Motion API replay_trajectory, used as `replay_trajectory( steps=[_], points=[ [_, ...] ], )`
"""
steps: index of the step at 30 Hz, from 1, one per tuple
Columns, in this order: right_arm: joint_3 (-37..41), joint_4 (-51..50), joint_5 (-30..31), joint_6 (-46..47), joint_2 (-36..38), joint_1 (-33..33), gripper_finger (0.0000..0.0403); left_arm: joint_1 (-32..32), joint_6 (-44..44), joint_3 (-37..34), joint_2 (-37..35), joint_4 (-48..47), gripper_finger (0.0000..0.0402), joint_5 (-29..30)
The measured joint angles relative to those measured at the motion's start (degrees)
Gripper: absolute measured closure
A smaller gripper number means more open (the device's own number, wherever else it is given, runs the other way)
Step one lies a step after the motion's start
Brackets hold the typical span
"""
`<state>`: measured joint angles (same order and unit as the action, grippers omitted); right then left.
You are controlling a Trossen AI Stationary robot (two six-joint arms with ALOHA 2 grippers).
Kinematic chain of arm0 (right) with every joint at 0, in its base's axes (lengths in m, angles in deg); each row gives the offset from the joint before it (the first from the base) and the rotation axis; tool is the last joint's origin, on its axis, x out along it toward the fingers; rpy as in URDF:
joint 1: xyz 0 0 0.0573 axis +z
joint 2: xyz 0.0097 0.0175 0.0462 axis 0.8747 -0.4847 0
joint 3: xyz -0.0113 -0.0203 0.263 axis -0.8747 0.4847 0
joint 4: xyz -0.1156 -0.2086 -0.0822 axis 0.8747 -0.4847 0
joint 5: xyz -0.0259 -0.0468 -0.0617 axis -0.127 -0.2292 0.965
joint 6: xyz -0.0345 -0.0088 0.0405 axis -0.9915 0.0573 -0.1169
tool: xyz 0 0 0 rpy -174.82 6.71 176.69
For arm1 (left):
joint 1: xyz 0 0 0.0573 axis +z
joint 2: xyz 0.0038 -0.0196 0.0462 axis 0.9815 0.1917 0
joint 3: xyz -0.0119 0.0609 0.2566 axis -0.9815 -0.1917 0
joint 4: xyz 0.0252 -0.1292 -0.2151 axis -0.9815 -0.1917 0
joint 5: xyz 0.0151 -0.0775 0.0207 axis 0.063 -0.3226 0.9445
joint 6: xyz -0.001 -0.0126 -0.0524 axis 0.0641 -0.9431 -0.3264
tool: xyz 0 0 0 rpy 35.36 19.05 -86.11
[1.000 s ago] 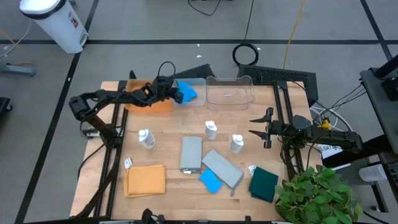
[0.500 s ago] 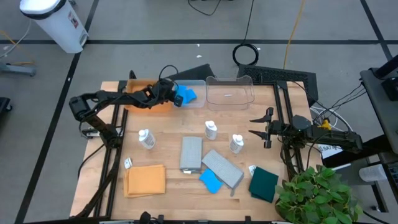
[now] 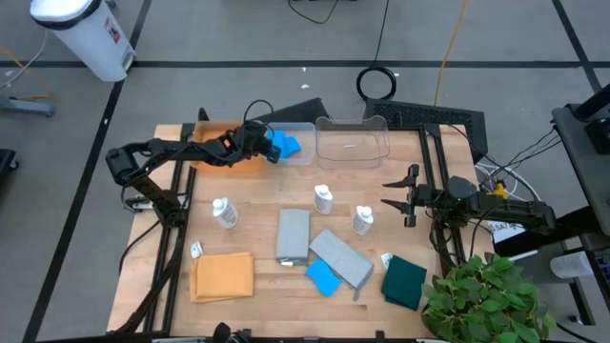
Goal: Pick & Place Kitchen Items
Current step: Put the blue sponge into the left transparent bin
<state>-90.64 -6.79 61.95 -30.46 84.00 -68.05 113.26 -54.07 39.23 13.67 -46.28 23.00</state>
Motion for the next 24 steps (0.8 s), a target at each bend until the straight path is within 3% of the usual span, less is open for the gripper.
replay_trajectory(
  steps=[9, 16, 24],
  points=[
    [0.01, -0.01, 0.00, 0.01, 0.00, 0.00, 0.0222, 0.07, 3.78, -0.06, -3.24, 0.27, 0.0177, -0.24],
    [0.00, -0.01, 0.00, 0.01, 0.02, 0.00, 0.0222, -1.66, 0.66, -0.04, -12.71, -2.10, 0.0165, -4.70],
    [0.00, -0.01, 0.00, -0.01, 0.01, 0.00, 0.0222, -7.95, 0.88, -0.04, -20.11, -2.86, 0.0164, -12.19]
  ],
)
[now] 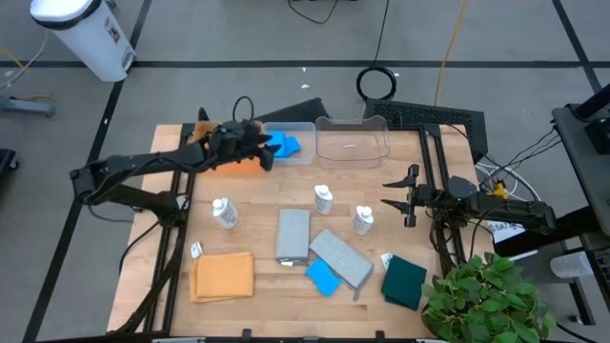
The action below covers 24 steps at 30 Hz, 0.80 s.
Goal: Pick & Place Kitchen Items
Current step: Put the blue sponge into the left transparent bin
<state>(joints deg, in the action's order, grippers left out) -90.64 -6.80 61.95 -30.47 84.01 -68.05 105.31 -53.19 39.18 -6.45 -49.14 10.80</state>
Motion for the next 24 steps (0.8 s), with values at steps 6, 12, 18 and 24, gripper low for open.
replay_trajectory(
  steps=[6, 12, 18, 24],
  points=[
    [0.01, 0.00, 0.00, 0.00, 0.01, 0.00, 0.0222, -4.88, 2.40, 0.00, -3.54, 0.74, 0.0165, -6.68],
    [0.02, 0.00, 0.00, 0.00, 0.01, 0.00, 0.0222, -9.16, 7.27, 0.00, -5.34, 3.05, 0.0165, -16.02],
    [0.01, 0.02, 0.00, 0.02, 0.01, 0.01, 0.0222, -13.08, 9.55, 0.02, -5.31, 5.62, 0.0165, -19.39],
    [0.02, 0.00, 0.00, 0.02, 0.01, 0.01, 0.0222, -14.98, 9.55, 0.04, -4.95, 6.46, 0.0165, -17.11]
  ],
)
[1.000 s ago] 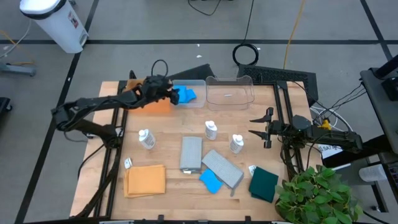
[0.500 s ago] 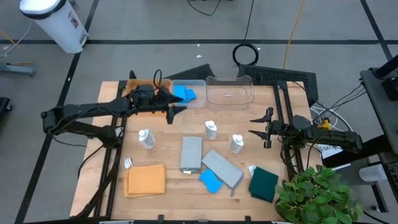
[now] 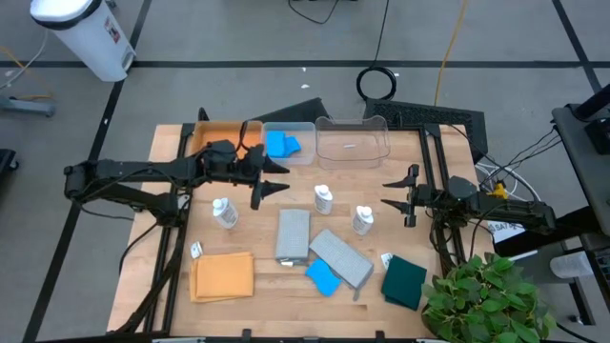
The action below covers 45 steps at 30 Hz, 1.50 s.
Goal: Pick & Place Kitchen Items
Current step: Put the blue sponge into the left transparent bin
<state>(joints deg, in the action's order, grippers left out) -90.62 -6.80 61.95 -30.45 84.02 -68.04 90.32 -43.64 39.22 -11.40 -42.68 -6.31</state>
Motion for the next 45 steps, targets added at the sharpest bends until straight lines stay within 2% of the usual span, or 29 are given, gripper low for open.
replay_trajectory(
  steps=[16, 45],
  points=[
    [0.00, 0.01, 0.00, -0.01, 0.00, -0.01, 0.0222, -0.17, 1.33, 0.01, 0.01, 0.18, 0.0165, 2.53],
    [-0.02, 0.02, 0.00, -0.01, 0.00, -0.02, 0.0222, -1.11, 0.98, 0.01, 0.01, 0.05, 0.0165, 2.60]
  ],
)
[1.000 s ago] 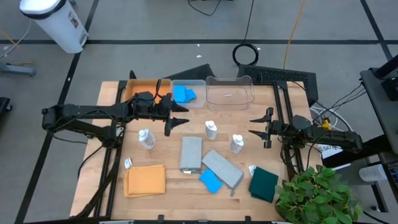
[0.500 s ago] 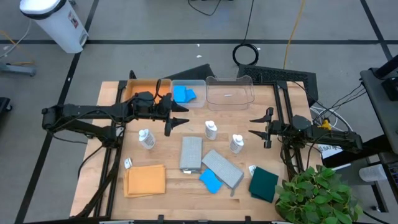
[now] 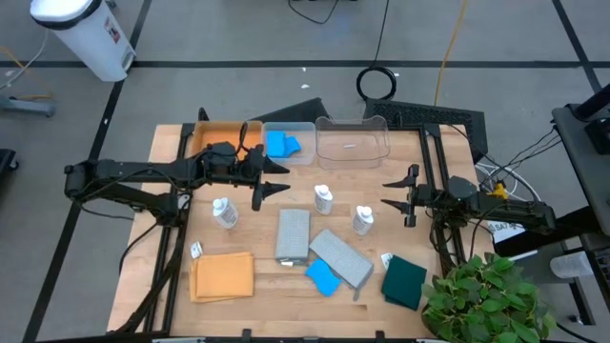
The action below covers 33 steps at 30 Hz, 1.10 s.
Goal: Pick & Place Kitchen Items
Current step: Put the blue sponge into the left transparent bin
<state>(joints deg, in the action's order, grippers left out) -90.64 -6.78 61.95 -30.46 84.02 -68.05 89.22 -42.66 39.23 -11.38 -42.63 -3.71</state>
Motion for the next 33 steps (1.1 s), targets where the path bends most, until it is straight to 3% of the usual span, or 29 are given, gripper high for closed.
replay_trajectory(
  steps=[14, 22, 33],
  points=[
    [0.01, -0.01, 0.00, 0.00, 0.00, 0.00, 0.0222, -3.22, -7.12, 0.00, 0.00, 0.37, 0.0165, 0.41],
    [0.02, 0.00, 0.00, 0.01, 0.00, 0.00, 0.0222, -12.63, -6.34, 0.00, 0.00, 0.56, 0.0165, 11.20],
    [0.01, 0.01, 0.00, 0.01, 0.00, 0.02, 0.0222, -21.91, -5.78, 0.00, 0.00, 2.53, 0.0165, 16.84]
  ],
)
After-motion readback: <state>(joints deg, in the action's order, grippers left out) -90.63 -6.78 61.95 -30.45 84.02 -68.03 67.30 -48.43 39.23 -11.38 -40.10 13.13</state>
